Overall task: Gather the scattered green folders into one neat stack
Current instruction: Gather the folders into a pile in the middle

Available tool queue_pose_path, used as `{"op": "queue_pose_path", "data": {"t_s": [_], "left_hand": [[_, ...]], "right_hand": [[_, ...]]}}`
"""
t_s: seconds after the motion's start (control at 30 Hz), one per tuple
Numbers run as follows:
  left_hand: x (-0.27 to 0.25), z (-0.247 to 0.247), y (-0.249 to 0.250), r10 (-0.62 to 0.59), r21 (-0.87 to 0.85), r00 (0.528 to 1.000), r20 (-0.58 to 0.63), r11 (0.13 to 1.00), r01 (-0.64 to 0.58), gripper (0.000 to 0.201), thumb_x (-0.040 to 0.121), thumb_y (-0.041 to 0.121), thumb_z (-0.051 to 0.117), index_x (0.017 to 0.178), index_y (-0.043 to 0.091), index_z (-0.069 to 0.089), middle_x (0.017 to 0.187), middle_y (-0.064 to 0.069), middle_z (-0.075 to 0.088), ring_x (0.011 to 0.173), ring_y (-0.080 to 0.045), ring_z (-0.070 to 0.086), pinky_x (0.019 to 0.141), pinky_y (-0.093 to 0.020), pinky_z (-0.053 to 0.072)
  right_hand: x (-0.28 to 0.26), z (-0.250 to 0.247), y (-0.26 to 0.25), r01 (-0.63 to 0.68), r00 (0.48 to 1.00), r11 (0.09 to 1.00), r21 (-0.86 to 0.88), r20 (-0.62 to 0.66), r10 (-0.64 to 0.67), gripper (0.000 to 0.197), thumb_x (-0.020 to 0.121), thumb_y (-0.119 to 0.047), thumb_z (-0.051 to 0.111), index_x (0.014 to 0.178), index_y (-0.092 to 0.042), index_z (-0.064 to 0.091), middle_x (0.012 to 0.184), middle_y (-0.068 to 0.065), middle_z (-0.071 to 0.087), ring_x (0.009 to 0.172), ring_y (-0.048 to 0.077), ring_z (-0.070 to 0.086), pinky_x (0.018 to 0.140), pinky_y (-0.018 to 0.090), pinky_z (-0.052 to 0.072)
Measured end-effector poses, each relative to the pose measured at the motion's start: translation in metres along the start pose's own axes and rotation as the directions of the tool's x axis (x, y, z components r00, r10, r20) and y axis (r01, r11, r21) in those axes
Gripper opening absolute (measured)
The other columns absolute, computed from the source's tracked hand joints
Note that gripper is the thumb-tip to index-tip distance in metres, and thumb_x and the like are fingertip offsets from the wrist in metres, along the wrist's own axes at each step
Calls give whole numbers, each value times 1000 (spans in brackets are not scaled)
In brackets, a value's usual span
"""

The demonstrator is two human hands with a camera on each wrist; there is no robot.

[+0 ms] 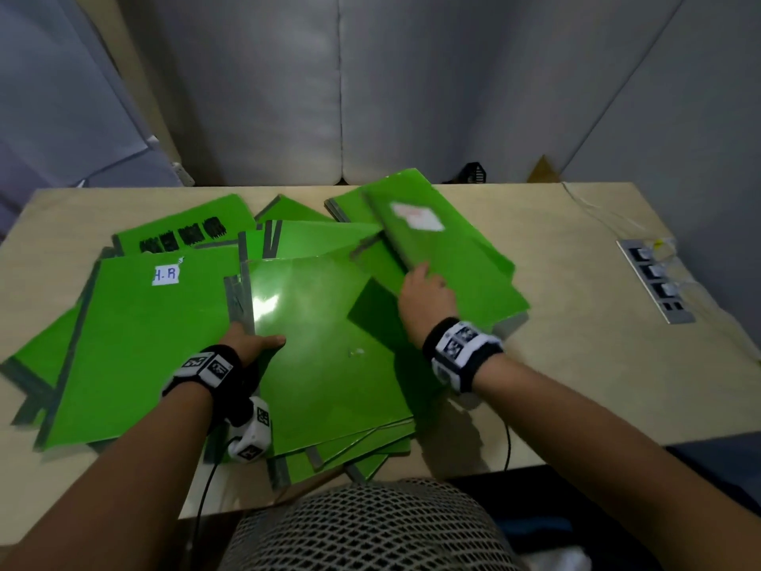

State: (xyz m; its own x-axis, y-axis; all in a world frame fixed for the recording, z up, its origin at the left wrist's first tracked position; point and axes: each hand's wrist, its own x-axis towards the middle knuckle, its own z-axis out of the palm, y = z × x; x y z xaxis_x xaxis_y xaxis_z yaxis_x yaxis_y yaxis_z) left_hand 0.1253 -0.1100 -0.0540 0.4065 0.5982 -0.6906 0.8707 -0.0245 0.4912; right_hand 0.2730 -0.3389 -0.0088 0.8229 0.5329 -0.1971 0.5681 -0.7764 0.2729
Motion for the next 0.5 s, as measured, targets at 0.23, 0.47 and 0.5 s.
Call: {"op": "queue_pose_path", "data": {"t_s": [0.23, 0.47, 0.5], "left_hand": [[-5, 0, -1, 12, -33, 1000, 8, 999, -11, 87, 75, 34, 78, 141, 2, 30, 133, -24, 50, 114, -41, 54, 95, -50, 48], [-5, 2, -3, 9, -68, 1000, 3, 998, -9, 87, 79, 28, 76, 144, 1, 26, 140, -24, 43, 122, -40, 49, 97, -47, 44], [-5, 3, -3, 13, -73, 1000, -3, 997, -13, 88, 79, 28, 76, 145, 1, 25, 142, -23, 42, 124, -40, 47, 98, -47, 43]], "right_hand": [[-54, 23, -36, 284, 948, 957, 60, 131, -289, 79, 91, -65, 35, 141, -3, 31, 153, 20, 19, 112, 39, 53, 67, 37, 51], [-29, -27, -1, 38, 998, 997, -67, -51, -42, 49, 98, -9, 47, 142, 9, 32, 149, 28, 32, 96, 28, 65, 63, 31, 52], [-24, -34, 0, 40, 998, 994, -98, -34, -43, 50, 100, -10, 41, 143, 11, 27, 150, 30, 27, 101, 29, 64, 68, 31, 52]]}}
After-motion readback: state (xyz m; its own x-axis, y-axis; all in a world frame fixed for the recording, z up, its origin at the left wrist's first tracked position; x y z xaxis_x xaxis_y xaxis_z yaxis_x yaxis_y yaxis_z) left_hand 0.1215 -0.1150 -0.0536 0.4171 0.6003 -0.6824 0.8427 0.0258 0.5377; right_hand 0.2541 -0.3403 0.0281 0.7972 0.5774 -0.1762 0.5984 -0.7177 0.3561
